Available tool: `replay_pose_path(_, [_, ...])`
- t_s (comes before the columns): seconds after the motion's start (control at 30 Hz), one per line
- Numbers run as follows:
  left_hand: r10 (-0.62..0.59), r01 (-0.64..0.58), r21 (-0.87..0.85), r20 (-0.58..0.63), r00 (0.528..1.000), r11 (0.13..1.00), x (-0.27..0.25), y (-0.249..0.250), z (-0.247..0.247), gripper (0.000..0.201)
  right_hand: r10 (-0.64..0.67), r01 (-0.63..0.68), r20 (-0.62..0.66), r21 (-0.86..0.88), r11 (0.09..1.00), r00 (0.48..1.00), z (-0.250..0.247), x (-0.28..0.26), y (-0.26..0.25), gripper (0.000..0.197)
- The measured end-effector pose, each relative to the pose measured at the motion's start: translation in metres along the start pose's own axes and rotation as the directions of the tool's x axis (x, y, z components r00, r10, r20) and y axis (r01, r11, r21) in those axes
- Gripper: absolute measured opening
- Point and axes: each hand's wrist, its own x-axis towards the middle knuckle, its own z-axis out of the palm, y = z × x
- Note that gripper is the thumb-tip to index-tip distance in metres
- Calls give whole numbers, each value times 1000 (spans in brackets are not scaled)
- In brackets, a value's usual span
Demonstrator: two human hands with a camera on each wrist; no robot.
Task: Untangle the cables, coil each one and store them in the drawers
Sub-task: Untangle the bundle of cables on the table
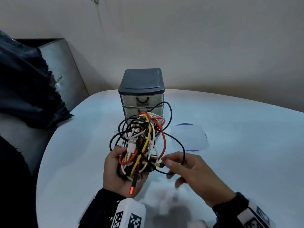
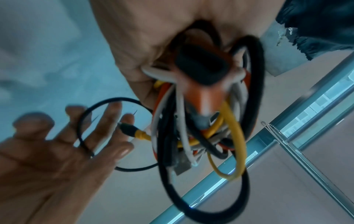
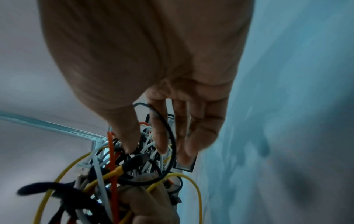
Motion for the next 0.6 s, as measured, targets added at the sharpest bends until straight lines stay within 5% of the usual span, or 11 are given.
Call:
replay_pose_path(0.13, [8,-9,32,49,999,999,-5,1,5,27,-23,33,146,-69,997,989,2,4,1,14])
replay_pose_path(0.27, [-20,23,-15,146,989,1000,-10,1,4,63,6,22,244,-111,994,970,-1,3,-3,4])
replay_pose_path(0.37, [-34,35,-9,114,993,999,-8,1,3,60,-69,66,-5,-237,969,998,-1,7,-4,14])
replay_pose_path(0.47, [-40,39,31,5,999,999,-7,5,0,31,-295,159,-418,-330,930,859,-12,17,4,21])
replay_pose_path(0.53, [-31,31,66,-9,999,997,-5,9,-2,39,-344,182,-509,-341,922,789,-27,20,7,19])
replay_pose_path(0.6, [-16,16,77,-4,1000,997,-5,14,-2,49,-339,194,-460,-334,922,821,-38,17,3,13])
